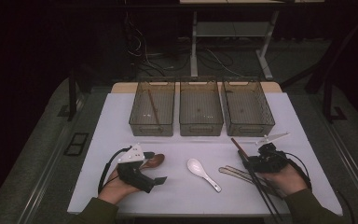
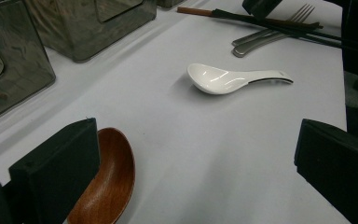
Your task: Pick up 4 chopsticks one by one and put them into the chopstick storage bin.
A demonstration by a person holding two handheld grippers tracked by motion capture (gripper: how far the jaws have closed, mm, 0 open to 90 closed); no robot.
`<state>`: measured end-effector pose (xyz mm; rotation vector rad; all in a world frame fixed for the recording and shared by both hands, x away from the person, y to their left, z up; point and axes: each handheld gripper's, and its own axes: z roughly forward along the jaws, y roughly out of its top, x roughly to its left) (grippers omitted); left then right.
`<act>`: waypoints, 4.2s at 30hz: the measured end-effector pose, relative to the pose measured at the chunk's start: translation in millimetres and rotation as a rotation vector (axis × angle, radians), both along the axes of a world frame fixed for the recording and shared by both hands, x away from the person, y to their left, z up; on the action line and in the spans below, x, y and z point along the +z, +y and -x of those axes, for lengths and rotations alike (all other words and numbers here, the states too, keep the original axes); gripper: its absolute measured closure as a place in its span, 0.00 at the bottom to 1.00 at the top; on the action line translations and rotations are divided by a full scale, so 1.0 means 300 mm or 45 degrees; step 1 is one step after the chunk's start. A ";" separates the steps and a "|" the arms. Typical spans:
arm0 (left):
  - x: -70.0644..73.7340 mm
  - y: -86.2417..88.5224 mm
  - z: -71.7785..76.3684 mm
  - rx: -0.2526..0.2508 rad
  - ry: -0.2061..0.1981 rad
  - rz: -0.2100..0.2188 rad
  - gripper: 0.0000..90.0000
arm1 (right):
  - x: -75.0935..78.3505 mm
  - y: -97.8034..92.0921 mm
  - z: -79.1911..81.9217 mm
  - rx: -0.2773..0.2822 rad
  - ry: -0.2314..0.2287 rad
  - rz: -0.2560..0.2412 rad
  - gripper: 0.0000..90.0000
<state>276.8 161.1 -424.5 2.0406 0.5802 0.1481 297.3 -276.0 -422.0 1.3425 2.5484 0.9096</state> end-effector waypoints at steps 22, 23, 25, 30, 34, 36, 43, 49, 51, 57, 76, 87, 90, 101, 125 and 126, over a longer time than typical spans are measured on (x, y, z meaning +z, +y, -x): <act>0.002 0.002 -0.001 -0.002 -0.005 0.002 0.00 | -0.040 0.026 -0.004 0.005 0.019 0.096 0.88; 0.002 0.002 -0.001 -0.002 -0.005 0.002 0.00 | -0.040 0.026 -0.005 0.005 0.017 0.094 0.88; 0.001 0.001 0.000 -0.001 -0.002 0.003 0.00 | -0.038 0.026 -0.009 0.000 0.021 0.080 0.88; 0.000 -0.001 -0.001 -0.001 0.004 0.004 0.00 | -0.024 0.042 -0.038 0.000 0.006 0.044 0.88; 0.000 -0.003 -0.001 -0.006 0.002 0.000 0.00 | -0.016 0.076 -0.083 -0.012 -0.012 0.020 0.88; -0.001 -0.003 -0.001 -0.006 0.002 0.000 0.00 | -0.018 0.094 -0.106 -0.017 -0.012 0.010 0.88; 0.000 -0.002 -0.001 -0.007 0.004 0.001 0.00 | -0.048 0.158 -0.155 -0.002 0.005 0.045 0.88; -0.001 -0.002 0.000 -0.009 0.005 0.001 0.00 | -0.045 0.155 -0.153 0.002 -0.021 0.043 0.78; 0.000 -0.002 0.000 -0.008 0.005 0.002 0.00 | -0.032 0.143 -0.149 0.002 -0.037 0.016 0.75; -0.001 -0.001 -0.001 -0.006 0.001 0.006 0.00 | 0.007 0.070 -0.124 -0.028 -0.076 -0.002 0.69; 0.000 0.000 -0.001 -0.008 0.002 -0.001 0.00 | -0.029 -0.054 -0.021 -0.045 -0.006 0.108 0.86; 0.000 0.000 -0.001 -0.009 0.001 -0.002 0.00 | -0.036 -0.049 -0.026 -0.046 0.017 0.122 0.92; 0.000 0.000 -0.001 -0.009 0.001 -0.002 0.00 | -0.023 -0.058 -0.028 -0.058 0.012 0.085 0.93; 0.000 0.000 -0.002 -0.012 0.001 -0.003 0.00 | 0.002 -0.080 -0.029 -0.067 -0.005 0.053 0.93; -0.005 0.010 0.003 0.014 -0.001 0.024 0.00 | 0.123 -0.064 -0.038 0.017 -0.142 -0.066 0.93; -0.005 0.010 0.004 0.019 0.000 0.026 0.00 | 0.128 -0.057 -0.042 0.025 -0.149 -0.071 0.93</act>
